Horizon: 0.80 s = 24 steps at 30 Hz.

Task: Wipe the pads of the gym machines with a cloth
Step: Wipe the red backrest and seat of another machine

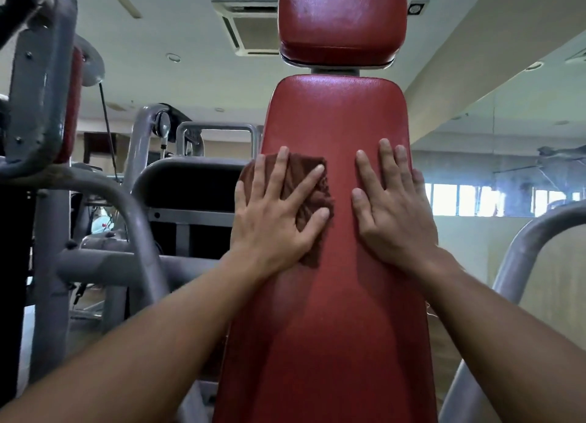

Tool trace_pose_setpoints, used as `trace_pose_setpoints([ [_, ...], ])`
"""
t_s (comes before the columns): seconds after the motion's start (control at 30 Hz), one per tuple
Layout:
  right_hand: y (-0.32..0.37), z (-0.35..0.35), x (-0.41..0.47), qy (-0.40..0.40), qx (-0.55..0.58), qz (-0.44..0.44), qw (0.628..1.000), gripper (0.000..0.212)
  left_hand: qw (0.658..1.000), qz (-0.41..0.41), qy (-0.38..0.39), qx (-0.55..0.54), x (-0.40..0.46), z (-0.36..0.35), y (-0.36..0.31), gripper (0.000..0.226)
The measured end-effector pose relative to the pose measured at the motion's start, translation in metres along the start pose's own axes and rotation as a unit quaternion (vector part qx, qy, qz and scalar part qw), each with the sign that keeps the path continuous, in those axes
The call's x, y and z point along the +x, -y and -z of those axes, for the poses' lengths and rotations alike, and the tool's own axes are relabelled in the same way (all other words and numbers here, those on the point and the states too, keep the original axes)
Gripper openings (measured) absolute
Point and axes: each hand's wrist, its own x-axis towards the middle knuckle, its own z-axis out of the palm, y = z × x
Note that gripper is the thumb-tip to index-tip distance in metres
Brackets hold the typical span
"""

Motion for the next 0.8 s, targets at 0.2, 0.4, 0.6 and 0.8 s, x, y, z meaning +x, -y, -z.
trace_pose_setpoints([
  [0.2, 0.008, -0.001, -0.017, 0.009, -0.005, -0.003, 1.0, 0.065, 0.999, -0.026, -0.009, 0.043, -0.07, -0.014, -0.029, 0.065],
  [0.4, 0.01, 0.0, -0.031, 0.026, -0.006, -0.006, 1.0, 0.063, 1.0, -0.018, 0.012, 0.016, -0.024, -0.003, -0.011, 0.068],
  [0.6, 0.01, 0.006, -0.031, 0.049, 0.013, -0.004, 0.999, 0.062, 0.998, -0.035, 0.04, 0.038, -0.12, -0.017, -0.05, 0.067],
  [0.8, 0.01, 0.021, -0.031, 0.033, 0.197, -0.038, 0.979, 0.059, 0.997, -0.064, 0.035, 0.038, -0.056, -0.01, -0.045, 0.068],
])
